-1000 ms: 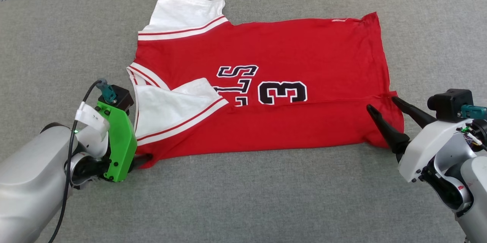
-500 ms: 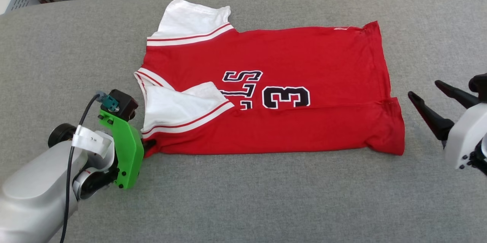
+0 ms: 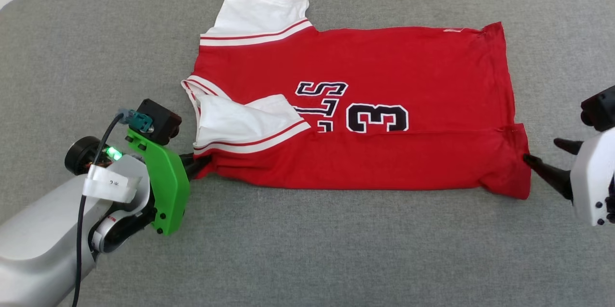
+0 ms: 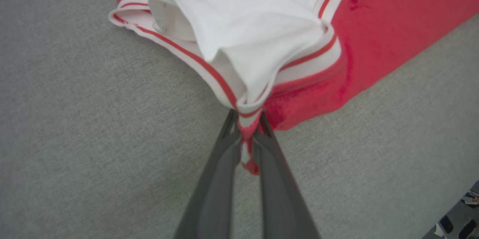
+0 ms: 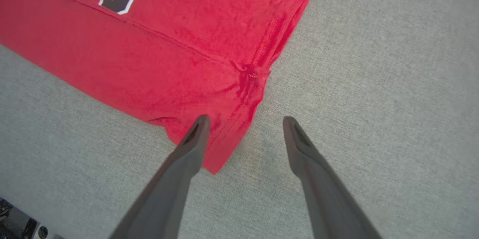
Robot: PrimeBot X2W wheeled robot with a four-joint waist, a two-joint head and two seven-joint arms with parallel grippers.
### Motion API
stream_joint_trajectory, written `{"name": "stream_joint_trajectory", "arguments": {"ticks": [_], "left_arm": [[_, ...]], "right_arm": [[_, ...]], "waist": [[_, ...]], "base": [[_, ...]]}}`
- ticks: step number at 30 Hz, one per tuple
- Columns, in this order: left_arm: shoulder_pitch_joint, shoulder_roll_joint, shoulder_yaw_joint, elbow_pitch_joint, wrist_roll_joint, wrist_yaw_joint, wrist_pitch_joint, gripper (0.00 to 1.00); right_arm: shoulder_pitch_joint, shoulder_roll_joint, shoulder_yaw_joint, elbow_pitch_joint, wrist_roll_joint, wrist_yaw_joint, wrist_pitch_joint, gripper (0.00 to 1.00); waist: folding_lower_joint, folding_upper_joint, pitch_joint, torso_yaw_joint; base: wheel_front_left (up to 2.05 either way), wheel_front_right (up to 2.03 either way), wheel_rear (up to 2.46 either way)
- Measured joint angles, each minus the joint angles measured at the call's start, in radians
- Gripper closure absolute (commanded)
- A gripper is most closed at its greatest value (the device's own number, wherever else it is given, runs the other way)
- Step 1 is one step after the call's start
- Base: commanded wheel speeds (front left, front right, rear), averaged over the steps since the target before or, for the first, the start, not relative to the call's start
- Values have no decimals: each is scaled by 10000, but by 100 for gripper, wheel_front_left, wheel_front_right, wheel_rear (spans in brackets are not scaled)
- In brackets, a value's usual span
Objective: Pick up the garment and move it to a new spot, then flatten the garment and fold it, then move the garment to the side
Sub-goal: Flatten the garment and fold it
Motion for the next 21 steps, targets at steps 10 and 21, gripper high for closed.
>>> {"name": "stream_joint_trajectory", "arguments": {"ticks": [10,21], "left_arm": [[-46,-19,2,-190,178,111,-132,100],[-9,-153,-12,270,334,107,-545,100]], "right_arm": [[-519,1011,1066,1839,-481,-2,65,0],[-844,1081,1745,2765,-232,2,-913,100]], "waist": [[0,0,633,231],[0,0,743,271]], "base": [[0,0,0],[0,0,0]]}}
